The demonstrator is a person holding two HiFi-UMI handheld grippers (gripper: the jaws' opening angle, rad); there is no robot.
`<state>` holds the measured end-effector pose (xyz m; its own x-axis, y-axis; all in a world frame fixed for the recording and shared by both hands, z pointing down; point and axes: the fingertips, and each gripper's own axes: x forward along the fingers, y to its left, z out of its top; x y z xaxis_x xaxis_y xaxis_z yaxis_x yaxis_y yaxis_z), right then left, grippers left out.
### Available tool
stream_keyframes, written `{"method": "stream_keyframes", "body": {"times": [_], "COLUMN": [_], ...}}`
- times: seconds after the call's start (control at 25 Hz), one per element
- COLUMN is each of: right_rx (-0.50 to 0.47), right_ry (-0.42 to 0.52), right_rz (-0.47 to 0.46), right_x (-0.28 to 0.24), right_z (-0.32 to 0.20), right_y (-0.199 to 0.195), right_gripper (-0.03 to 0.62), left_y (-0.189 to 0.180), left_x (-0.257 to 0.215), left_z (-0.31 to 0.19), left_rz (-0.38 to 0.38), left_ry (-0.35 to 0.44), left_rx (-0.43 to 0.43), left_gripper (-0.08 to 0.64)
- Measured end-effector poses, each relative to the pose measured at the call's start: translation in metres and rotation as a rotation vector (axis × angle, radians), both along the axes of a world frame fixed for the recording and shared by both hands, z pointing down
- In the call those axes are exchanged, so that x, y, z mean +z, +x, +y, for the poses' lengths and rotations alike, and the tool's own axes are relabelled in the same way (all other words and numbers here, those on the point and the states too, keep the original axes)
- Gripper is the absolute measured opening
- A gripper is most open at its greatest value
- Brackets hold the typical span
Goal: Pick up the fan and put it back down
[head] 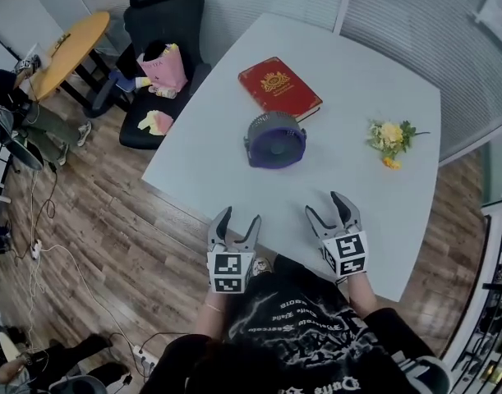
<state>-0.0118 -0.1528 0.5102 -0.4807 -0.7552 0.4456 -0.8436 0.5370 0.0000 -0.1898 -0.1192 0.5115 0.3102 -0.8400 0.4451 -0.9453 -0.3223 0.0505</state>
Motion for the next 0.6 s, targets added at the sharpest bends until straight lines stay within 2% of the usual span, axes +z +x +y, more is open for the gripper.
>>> {"method": "stream_keyframes", "body": {"times": [0.12,0.24,0.36,0.6], "right_rx": [-0.023,-0.094,-0.148,-0.165], "right_ry": [0.01,-0.01,-0.013,-0.027], "right_rz": [0.013,0.031,0.067,0.101], "right_x": [-0.004,-0.004,-0.001,0.01], "right_z": [-0.017,-0.029,-0.045,-0.085], "right_y": [0.001,-0.005,-0.009,-0.008], "right_gripper": [0.299,0.296,0.296,0.291], "left_y": [0.003,0.008,0.009,0.002], "left_x": [0.003,0.012,0.015,0.02], "left_z": [-0.012,-0.021,-0.034,-0.067], "left_rz": [0.002,0.003,-0.017,-0.055], "left_ry": [-0.018,-0.058,-0.061,-0.064], "left_rx": [0.007,0.029,0.031,0.006], "left_gripper": [0.31,0.31,0.31,0.31]}}
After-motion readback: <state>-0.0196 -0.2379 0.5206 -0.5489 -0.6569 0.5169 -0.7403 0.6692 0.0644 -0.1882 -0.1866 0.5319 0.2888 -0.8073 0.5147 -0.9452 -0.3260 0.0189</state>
